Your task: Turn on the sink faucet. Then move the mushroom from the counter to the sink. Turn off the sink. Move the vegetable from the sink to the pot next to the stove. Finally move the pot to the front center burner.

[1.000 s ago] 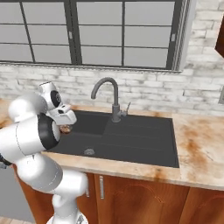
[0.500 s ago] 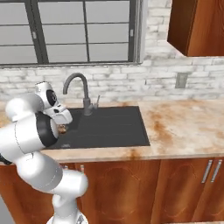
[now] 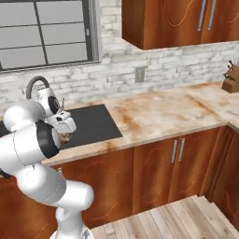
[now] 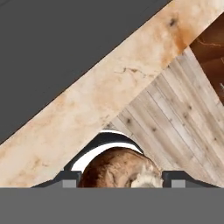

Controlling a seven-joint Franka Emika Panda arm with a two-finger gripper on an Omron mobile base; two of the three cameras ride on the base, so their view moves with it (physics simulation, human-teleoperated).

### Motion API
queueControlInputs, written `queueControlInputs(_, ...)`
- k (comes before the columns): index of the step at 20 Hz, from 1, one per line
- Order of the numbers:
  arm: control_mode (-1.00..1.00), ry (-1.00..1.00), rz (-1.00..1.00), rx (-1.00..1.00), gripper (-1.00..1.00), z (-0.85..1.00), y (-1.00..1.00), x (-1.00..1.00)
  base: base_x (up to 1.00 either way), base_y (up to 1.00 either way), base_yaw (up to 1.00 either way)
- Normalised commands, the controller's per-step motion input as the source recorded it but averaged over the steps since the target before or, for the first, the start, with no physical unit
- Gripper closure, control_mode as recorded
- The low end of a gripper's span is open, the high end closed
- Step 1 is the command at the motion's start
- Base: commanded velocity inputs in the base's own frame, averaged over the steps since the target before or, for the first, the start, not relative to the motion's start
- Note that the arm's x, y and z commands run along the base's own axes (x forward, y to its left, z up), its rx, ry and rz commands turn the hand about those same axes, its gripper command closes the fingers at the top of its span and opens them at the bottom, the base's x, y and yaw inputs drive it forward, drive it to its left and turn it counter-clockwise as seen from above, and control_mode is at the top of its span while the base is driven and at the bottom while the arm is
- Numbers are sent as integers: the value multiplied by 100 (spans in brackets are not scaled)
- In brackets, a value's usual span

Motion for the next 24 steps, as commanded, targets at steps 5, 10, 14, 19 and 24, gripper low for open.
queueControlInputs(5, 100, 0, 0, 0, 100, 0, 0, 0, -19, -36, -51)
queueControlInputs(10, 100, 0, 0, 0, 100, 0, 0, 0, -11, -39, -51)
queueControlInputs(14, 100, 0, 0, 0, 100, 0, 0, 0, -2, -41, -52)
queueControlInputs(19, 100, 0, 0, 0, 100, 0, 0, 0, 0, -45, -50)
queueControlInputs(24, 100, 0, 0, 0, 100, 0, 0, 0, 0, -46, -47)
